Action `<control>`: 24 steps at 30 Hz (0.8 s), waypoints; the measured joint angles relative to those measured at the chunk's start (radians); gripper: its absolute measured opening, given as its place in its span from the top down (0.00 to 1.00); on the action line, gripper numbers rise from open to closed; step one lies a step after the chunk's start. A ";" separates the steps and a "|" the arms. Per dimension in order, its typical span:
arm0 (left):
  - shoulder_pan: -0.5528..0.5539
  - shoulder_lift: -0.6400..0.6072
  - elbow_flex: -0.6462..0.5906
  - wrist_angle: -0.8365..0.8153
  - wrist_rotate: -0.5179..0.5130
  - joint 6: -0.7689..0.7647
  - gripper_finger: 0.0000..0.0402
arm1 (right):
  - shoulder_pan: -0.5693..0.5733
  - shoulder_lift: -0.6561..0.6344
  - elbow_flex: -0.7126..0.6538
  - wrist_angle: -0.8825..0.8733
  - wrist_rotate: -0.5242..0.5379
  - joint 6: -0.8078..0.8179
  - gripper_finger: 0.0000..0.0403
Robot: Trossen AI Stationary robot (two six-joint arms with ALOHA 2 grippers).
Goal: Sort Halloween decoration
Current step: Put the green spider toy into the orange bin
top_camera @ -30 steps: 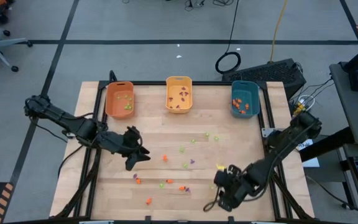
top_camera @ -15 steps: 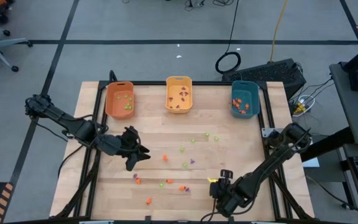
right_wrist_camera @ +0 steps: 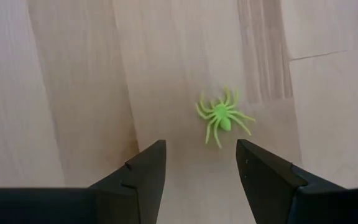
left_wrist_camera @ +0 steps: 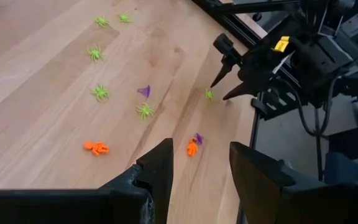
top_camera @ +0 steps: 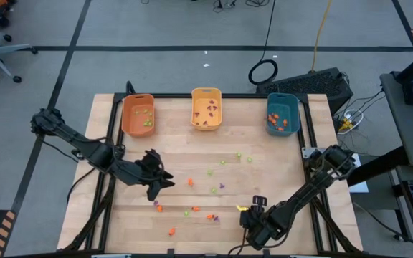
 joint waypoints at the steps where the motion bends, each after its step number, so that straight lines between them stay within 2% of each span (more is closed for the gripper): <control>1: 0.000 0.004 0.000 0.003 0.000 0.000 0.61 | -0.004 0.000 0.000 0.002 0.000 -0.004 0.55; 6: 0.000 0.020 0.000 0.020 0.000 0.000 0.61 | -0.030 0.000 -0.016 0.023 -0.002 -0.007 0.57; 10: 0.000 0.020 0.000 0.022 0.000 0.000 0.61 | -0.049 -0.002 -0.036 0.042 -0.045 -0.007 0.63; 16: 0.001 0.020 0.000 0.025 0.000 0.000 0.61 | -0.054 -0.003 -0.049 0.050 -0.046 -0.008 0.72; 24: 0.001 0.020 0.000 0.025 -0.013 0.000 0.61 | -0.054 -0.003 -0.050 0.046 -0.047 -0.007 0.92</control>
